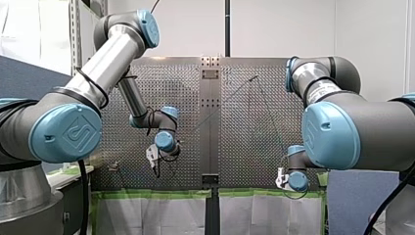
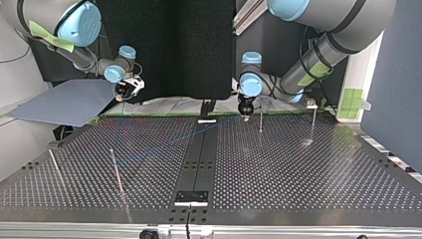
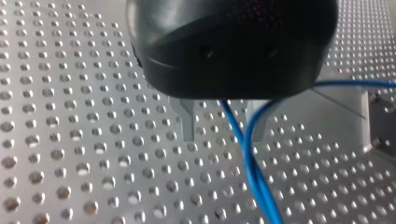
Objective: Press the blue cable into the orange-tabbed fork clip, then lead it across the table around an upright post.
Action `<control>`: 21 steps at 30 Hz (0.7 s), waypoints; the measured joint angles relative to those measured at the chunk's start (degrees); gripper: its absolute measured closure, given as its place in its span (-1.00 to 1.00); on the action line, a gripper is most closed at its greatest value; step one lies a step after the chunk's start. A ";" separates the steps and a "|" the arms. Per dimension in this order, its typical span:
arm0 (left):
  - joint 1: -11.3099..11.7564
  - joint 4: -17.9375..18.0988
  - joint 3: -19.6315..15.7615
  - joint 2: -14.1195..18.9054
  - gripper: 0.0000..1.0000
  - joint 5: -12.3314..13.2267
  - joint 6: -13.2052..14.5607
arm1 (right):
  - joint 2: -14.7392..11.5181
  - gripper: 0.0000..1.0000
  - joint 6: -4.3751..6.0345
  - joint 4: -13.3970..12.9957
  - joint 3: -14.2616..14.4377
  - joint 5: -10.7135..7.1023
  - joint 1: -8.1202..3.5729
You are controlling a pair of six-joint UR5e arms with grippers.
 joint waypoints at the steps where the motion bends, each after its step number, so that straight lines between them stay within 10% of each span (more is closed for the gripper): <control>1: -0.03 0.02 0.00 0.24 -0.12 0.39 -0.04 | 0.01 1.00 0.00 0.00 0.00 0.00 0.00; 21: -2.70 -1.63 0.01 5.29 -0.12 6.33 0.50 | 0.02 1.00 -0.02 0.21 -0.52 -0.03 -0.01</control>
